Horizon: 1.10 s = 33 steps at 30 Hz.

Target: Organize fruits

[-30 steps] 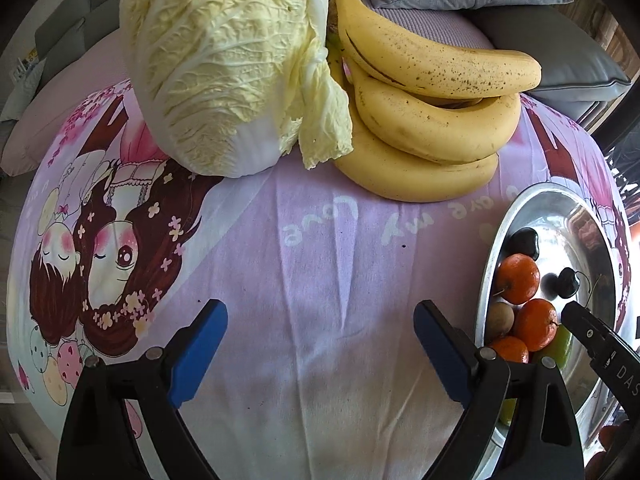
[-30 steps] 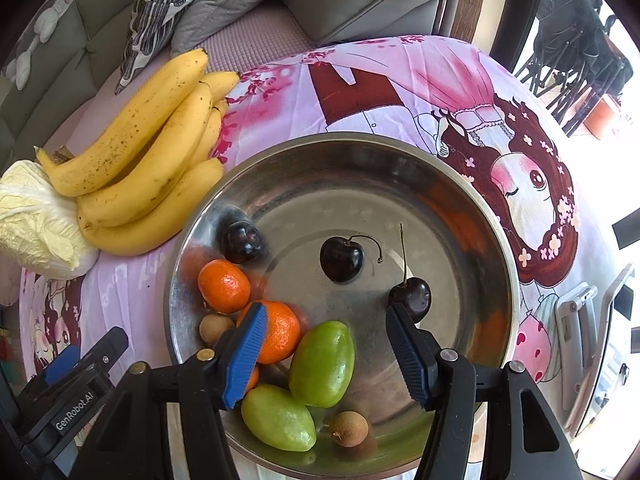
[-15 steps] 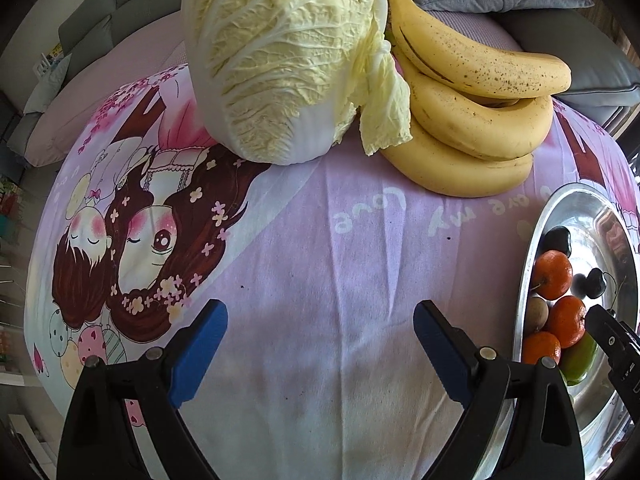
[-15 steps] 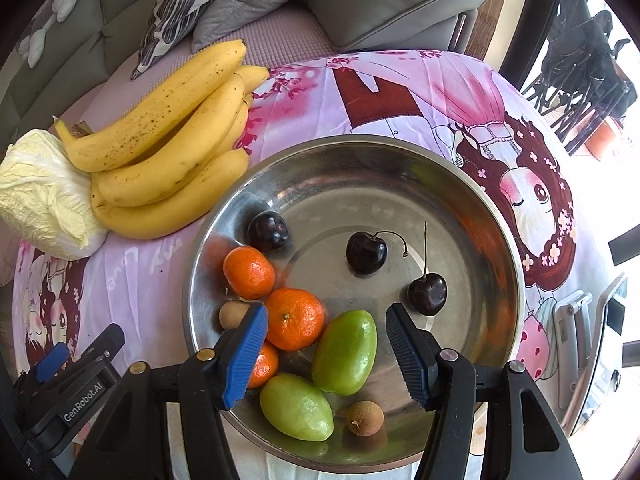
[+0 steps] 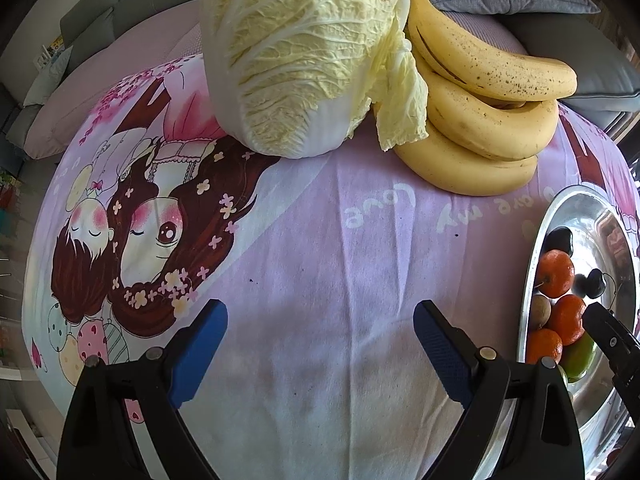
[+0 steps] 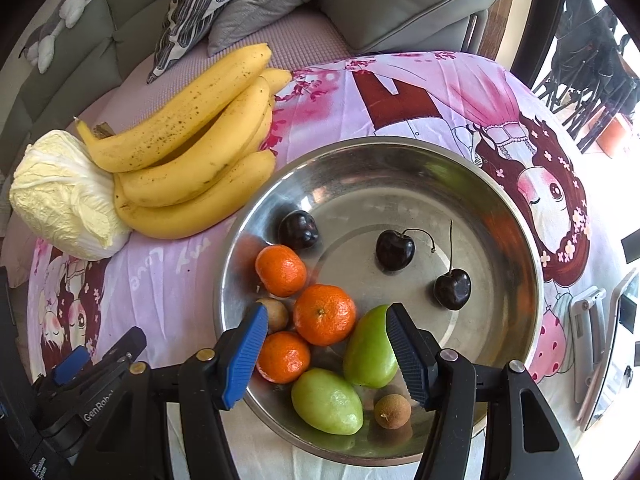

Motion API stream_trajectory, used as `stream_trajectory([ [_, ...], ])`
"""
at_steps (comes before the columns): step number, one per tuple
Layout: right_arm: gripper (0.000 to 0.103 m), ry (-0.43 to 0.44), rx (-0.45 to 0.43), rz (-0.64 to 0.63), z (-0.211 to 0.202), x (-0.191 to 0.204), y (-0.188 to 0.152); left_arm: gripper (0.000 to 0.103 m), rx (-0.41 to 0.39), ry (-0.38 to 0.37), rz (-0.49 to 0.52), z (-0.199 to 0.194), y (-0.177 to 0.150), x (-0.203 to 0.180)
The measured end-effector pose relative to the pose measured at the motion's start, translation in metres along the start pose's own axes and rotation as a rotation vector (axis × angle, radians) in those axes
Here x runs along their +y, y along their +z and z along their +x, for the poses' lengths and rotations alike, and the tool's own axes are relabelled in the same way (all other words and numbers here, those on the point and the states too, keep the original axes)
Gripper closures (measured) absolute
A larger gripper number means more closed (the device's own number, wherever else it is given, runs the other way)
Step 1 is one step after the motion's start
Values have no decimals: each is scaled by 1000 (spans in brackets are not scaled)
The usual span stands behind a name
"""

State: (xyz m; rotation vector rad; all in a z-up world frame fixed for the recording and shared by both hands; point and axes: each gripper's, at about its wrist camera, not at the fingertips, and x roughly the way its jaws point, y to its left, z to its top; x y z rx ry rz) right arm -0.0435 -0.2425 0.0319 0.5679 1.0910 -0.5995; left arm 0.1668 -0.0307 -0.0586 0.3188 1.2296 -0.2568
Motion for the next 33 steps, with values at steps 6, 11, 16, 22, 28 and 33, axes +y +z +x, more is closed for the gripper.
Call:
stream_trajectory([
  [6, 38, 42, -37, -42, -16, 14, -9, 9, -19, -6, 2, -14, -19, 12],
  [11, 38, 61, -41, -69, -23, 24, -25, 9, 8, -13, 22, -18, -48, 24],
  [16, 38, 44, -33, -91, -24, 28, -43, 9, 26, -37, 9, -22, -76, 41],
  [22, 38, 23, -8, -85, -20, 25, -64, 9, 40, -7, -19, -23, -103, 57],
  [28, 38, 1, 7, -72, -19, 15, -82, 9, 65, -29, -62, -26, -122, 71],
  [33, 38, -12, 20, -44, -18, 4, -93, 9, 73, -48, -67, -23, -123, 73],
])
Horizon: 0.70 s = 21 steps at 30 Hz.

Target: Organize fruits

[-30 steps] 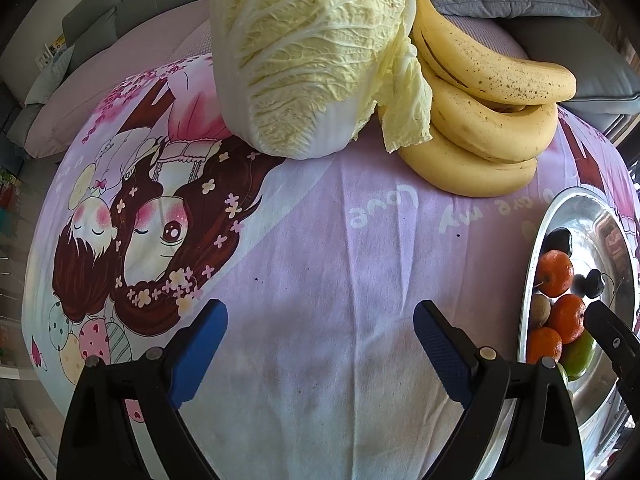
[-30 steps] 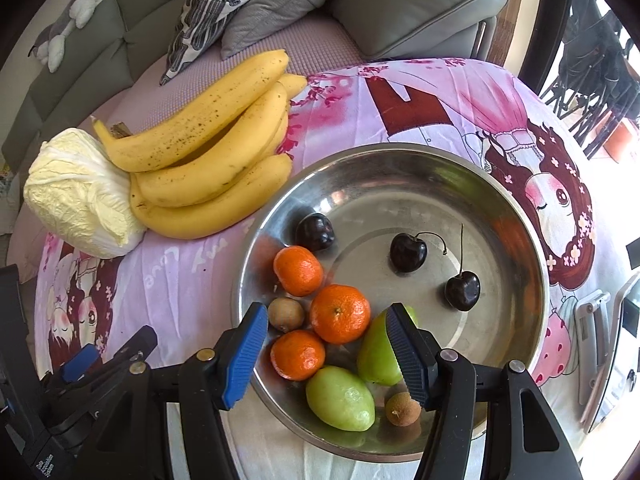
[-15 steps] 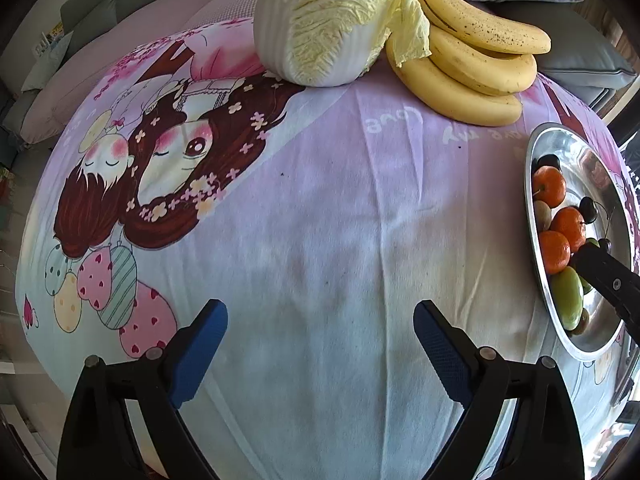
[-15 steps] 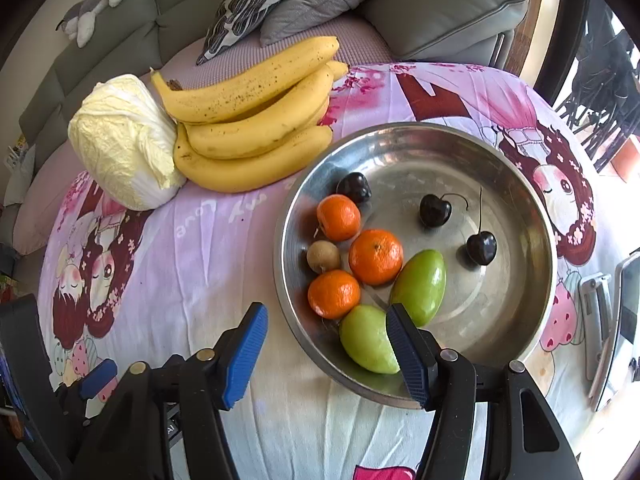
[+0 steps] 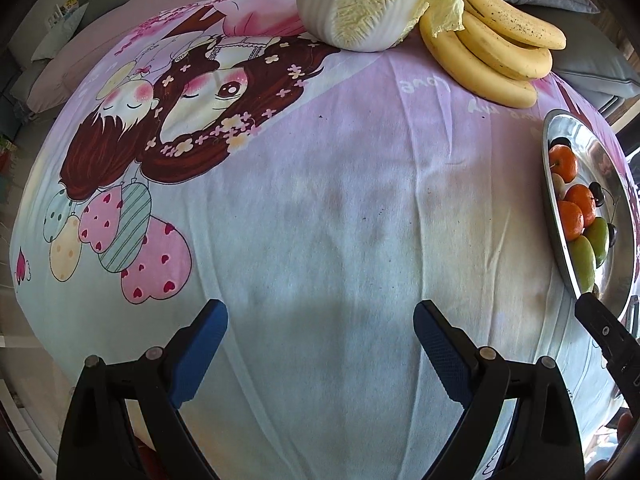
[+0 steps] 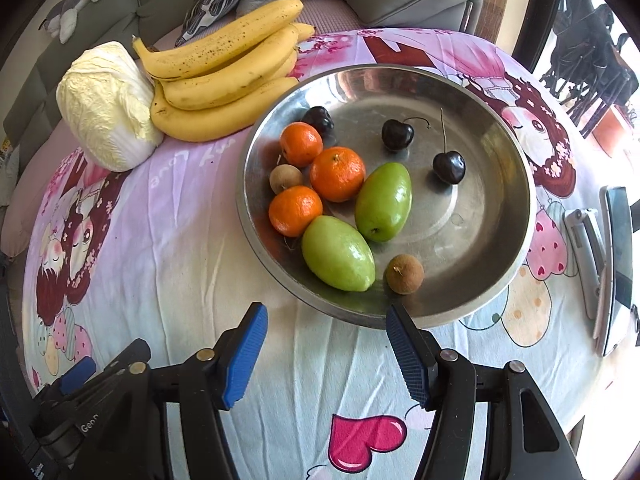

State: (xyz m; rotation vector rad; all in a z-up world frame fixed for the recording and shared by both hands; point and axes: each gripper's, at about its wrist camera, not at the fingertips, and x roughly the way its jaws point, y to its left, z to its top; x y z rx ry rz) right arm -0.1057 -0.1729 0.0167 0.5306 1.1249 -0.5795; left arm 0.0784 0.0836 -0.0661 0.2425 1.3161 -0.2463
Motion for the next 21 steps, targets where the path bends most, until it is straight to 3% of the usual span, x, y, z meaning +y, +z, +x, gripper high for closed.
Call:
stream_trajectory([
  [21, 37, -24, 9, -3, 1, -6, -9, 9, 19, -61, 73, 0, 13, -33],
])
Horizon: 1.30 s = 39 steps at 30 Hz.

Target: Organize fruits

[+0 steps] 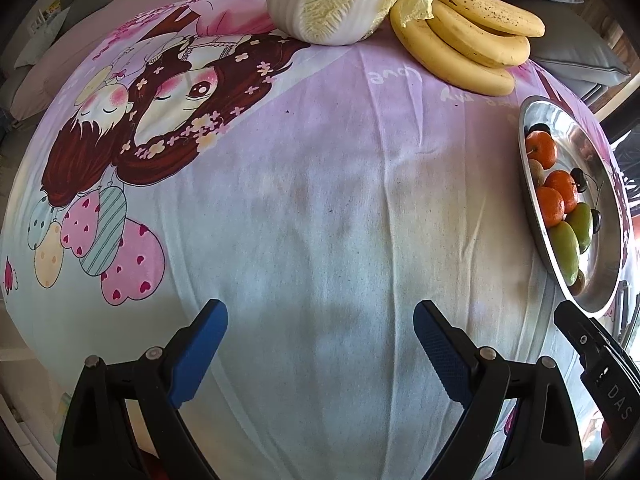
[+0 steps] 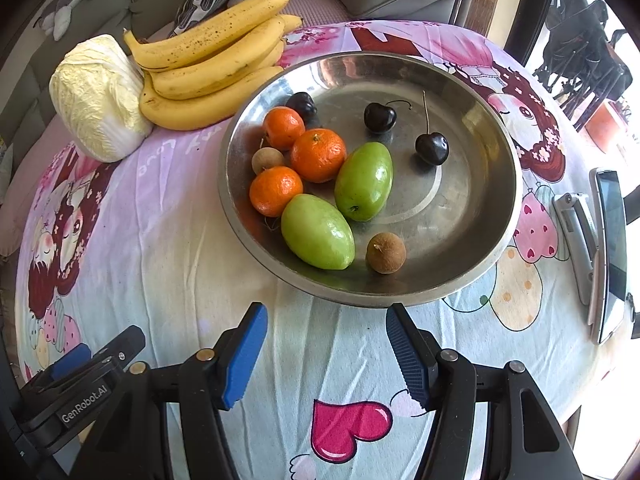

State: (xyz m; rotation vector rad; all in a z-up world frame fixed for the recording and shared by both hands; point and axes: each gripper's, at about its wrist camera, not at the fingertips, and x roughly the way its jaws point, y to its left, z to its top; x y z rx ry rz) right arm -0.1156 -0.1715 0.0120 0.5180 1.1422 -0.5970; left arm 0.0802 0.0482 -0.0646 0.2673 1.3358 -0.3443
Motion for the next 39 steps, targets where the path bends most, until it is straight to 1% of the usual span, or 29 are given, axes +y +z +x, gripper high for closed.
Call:
stream_trajectory([
  [4, 37, -5, -2, 5, 2, -1, 1, 9, 0, 3, 5, -5, -1, -3],
  [12, 37, -11, -32, 3, 1, -2, 1, 9, 2, 0, 15, -4, 1, -4],
  [20, 37, -34, -42, -7, 2, -1, 1, 9, 1, 4, 14, -4, 2, -6],
  [27, 37, -68, -35, -33, 4, 2, 1, 9, 0, 20, 23, -2, 2, -7],
  [39, 37, -85, -27, -30, 4, 1, 1, 9, -18, 40, 41, -6, 4, -8],
])
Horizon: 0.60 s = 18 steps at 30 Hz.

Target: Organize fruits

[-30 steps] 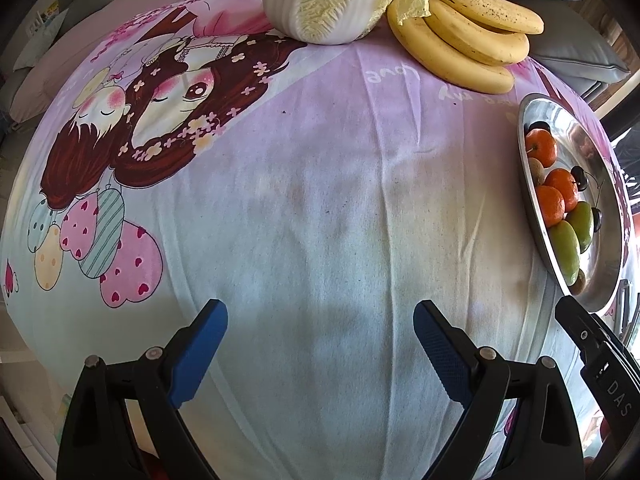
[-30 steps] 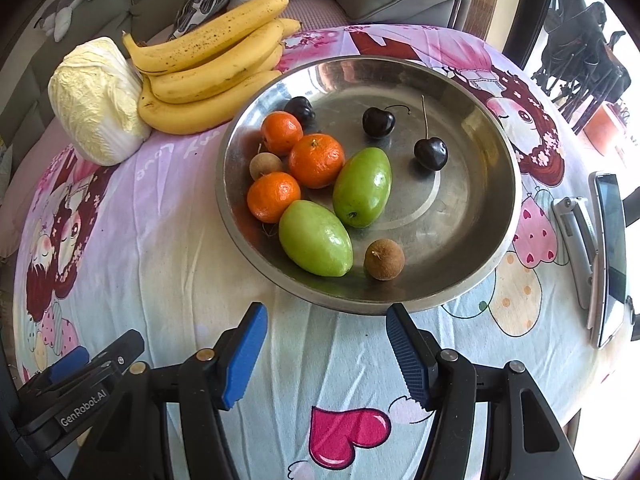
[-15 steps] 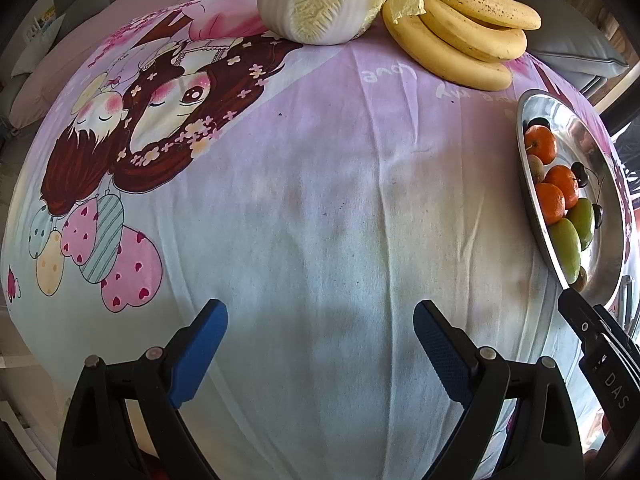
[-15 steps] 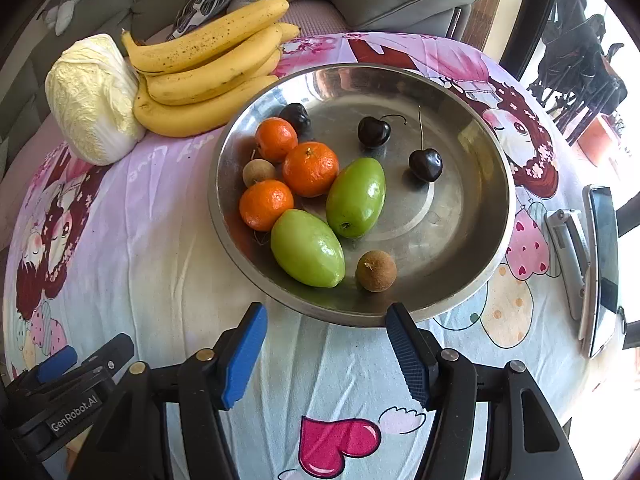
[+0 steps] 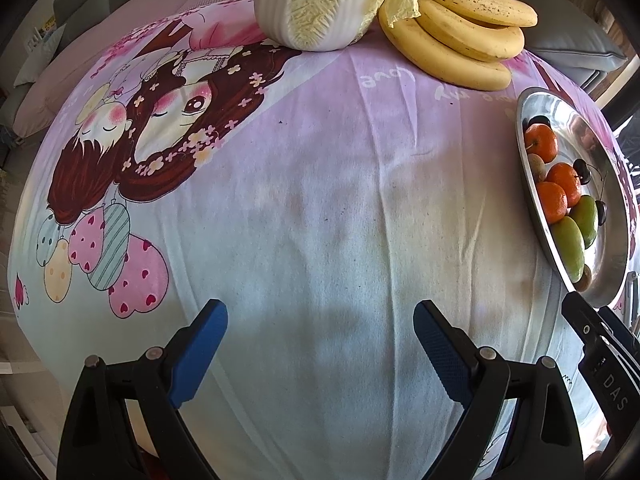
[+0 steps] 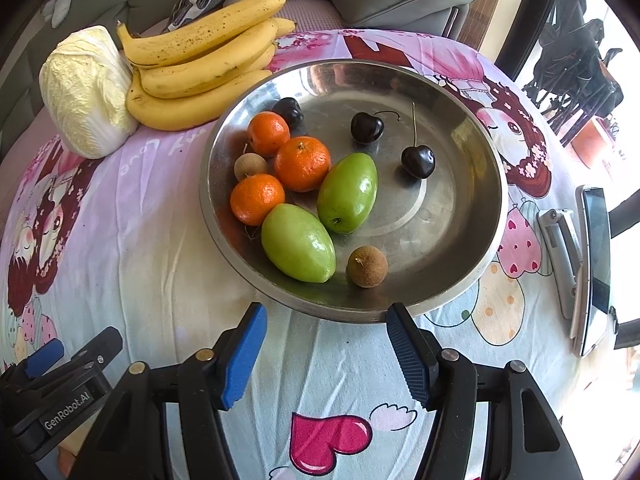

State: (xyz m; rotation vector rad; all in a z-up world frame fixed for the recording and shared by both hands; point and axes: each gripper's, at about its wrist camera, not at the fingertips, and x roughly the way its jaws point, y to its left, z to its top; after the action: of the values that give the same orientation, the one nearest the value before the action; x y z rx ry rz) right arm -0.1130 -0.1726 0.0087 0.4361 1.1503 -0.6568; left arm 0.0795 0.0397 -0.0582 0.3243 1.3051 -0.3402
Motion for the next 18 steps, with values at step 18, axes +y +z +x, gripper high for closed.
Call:
stream_trajectory([
  [18, 35, -12, 2, -22, 2, 3, 0, 9, -25, 36, 30, -8, 1, -7],
])
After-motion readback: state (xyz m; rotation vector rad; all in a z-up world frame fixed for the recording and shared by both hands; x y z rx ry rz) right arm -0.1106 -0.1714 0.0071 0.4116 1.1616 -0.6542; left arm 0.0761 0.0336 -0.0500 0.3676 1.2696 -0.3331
